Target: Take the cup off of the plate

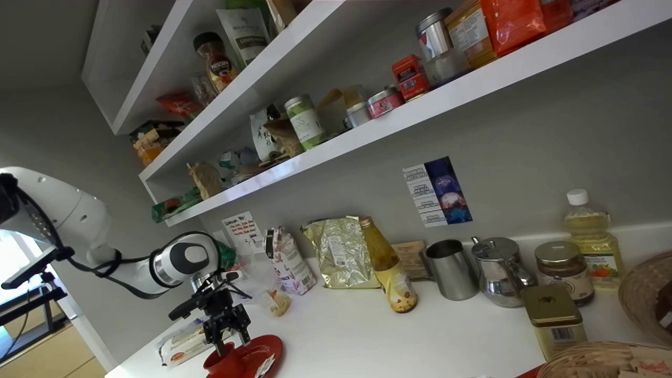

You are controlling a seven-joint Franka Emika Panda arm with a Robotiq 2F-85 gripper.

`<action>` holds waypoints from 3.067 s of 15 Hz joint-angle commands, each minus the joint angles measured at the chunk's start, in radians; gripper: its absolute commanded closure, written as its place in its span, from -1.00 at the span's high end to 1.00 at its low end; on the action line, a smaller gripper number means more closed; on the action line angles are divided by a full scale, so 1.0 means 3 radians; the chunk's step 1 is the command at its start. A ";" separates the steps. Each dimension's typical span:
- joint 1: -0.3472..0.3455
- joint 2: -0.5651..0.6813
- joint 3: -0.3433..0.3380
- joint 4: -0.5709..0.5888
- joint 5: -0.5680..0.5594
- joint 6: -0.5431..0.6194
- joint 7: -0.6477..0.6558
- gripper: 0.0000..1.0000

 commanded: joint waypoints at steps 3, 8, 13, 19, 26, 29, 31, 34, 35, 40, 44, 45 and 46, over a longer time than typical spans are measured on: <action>0.0157 0.0257 -0.0010 0.0251 -0.0078 -0.0201 -0.0002 1.00; 0.0228 0.0354 -0.0019 0.0367 -0.0156 -0.0285 -0.0016 0.02; 0.0235 0.0414 -0.0013 0.0491 -0.0130 -0.0384 -0.0019 -0.74; 0.0318 0.0502 0.0047 0.0677 -0.0092 -0.0505 0.0058 -0.95; 0.0567 0.0639 0.0084 0.1149 -0.0070 -0.0632 0.0300 -0.96; 0.0672 0.0690 0.0075 0.1346 -0.0077 -0.0654 0.0433 -0.96; 0.0725 0.0721 0.0067 0.1453 -0.0083 -0.0678 0.0482 -0.96; 0.0776 0.0783 0.0082 0.1585 -0.0058 -0.0748 0.0498 -0.96; 0.0798 0.0809 0.0088 0.1623 -0.0050 -0.0768 0.0508 -0.96; 0.0993 0.0998 0.0147 0.1828 0.0026 -0.0883 0.0564 -0.96; 0.1259 0.1187 0.0161 0.2055 0.0084 -0.0961 0.0675 -0.96; 0.1328 0.1237 0.0153 0.2112 0.0103 -0.0982 0.0705 -0.96; 0.1395 0.1297 0.0147 0.2187 0.0123 -0.1017 0.0723 -0.66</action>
